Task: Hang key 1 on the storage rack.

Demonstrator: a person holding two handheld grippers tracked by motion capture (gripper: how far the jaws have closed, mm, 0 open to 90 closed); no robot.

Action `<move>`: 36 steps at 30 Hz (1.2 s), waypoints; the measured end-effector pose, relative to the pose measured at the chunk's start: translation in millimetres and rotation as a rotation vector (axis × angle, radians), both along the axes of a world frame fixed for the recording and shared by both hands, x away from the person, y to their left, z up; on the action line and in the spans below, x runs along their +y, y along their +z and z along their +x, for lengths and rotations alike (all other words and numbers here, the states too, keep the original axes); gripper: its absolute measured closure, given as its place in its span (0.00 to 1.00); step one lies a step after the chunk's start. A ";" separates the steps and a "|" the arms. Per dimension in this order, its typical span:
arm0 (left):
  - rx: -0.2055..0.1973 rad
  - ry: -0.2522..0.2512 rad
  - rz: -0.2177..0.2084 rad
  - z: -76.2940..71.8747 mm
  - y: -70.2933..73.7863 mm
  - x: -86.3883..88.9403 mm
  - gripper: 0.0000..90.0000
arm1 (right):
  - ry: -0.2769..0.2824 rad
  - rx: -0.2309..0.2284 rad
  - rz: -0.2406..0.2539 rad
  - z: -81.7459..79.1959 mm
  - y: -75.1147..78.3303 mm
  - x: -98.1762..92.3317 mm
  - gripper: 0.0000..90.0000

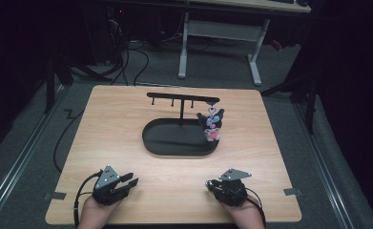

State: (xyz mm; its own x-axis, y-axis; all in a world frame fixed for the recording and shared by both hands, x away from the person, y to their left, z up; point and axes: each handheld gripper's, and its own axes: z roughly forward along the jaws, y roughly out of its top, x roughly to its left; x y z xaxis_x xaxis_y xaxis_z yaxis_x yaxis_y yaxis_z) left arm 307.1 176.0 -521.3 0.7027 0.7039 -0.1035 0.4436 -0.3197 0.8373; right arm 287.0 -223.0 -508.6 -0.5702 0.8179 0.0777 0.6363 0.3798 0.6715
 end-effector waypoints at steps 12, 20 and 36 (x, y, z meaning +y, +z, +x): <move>-0.004 0.002 -0.001 -0.6 1.7 3.2 0.74 | 0.008 0.039 -0.040 2.4 0.0 6.5 0.95; -0.009 -0.005 -0.002 -1.3 2.5 1.2 0.74 | 0.065 0.076 -0.102 -2.8 5.3 8.9 0.99; -0.074 0.009 -0.002 -3.8 4.1 1.7 0.58 | 0.157 0.226 -0.228 17.7 50.0 1.0 0.99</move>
State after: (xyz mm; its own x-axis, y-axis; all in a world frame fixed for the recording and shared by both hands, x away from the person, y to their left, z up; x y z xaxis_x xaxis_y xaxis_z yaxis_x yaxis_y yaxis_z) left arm 303.2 177.7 -517.2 0.7022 0.7100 -0.0532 0.3833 -0.3139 0.8687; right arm 304.7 -222.0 -458.6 -0.6798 0.7322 0.0416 0.6808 0.6090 0.4069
